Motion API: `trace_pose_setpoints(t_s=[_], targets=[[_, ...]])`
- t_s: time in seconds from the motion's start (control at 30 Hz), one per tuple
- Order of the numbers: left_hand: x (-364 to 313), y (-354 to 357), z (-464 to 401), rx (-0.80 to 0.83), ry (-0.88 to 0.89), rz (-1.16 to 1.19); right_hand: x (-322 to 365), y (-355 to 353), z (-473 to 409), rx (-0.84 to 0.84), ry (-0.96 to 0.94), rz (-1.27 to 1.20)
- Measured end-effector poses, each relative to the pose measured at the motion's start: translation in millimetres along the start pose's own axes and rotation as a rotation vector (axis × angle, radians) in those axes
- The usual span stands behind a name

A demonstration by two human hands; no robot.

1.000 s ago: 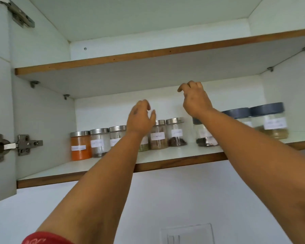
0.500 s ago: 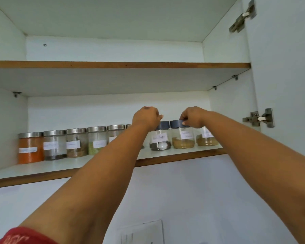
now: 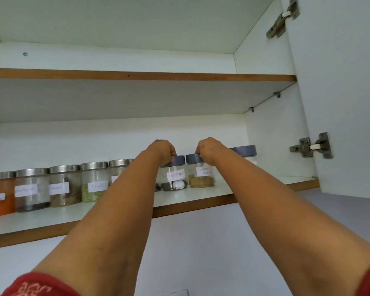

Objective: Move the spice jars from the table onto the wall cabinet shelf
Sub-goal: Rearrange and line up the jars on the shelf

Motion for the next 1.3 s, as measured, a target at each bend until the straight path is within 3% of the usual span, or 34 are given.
trace_pose_setpoints(t_s=[0.3, 0.6, 0.67, 0.73, 0.8, 0.87, 0.93, 1.0, 1.13, 1.3], targets=[[6.9, 17.4, -13.3, -0.004, 0.034, -0.084, 16.0, 19.3, -30.8, 0.015, 0.019, 0.070], [19.7, 21.1, -8.7, -0.113, 0.042, 0.100, 11.4, 27.4, -33.5, -0.074, -0.065, -0.012], [27.7, 13.3, -1.4, -0.258, 0.016, 0.241, 12.5, 31.5, -35.0, -0.092, -0.058, -0.030], [46.4, -6.2, 14.0, -0.517, -0.062, 0.327, 9.1, 33.0, -37.4, -0.114, -0.037, -0.085], [75.9, -26.7, 44.1, -0.778, -0.293, 0.229, 5.5, 31.2, -38.0, -0.148, -0.036, -0.142], [105.6, -30.9, 79.7, -0.878, -0.654, 0.184, 3.7, 30.1, -37.4, -0.173, -0.044, -0.169], [123.8, -10.1, 104.3, -0.766, -0.995, 0.418, 3.4, 28.1, -36.9, -0.198, -0.050, -0.198], [124.6, 12.4, 108.0, -0.581, -1.105, 0.643, 5.5, 26.5, -36.0, -0.220, -0.058, -0.234], [120.8, 32.2, 87.7, -0.132, -0.919, 0.391, 7.7, 30.0, -39.1, -0.217, -0.079, -0.269], [116.8, 37.6, 86.0, 0.035, -0.878, 0.254, 4.2, 34.1, -42.6, -0.207, -0.078, -0.237]])
Point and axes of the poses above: each hand's wrist, its own z-axis away from the middle knuckle, its own y-axis out of the palm, x = y × z, the point moved 9 cm from there along -z, towards the middle knuckle, and after that the axes turned 15 degrees about y, right-handed, at the moved point
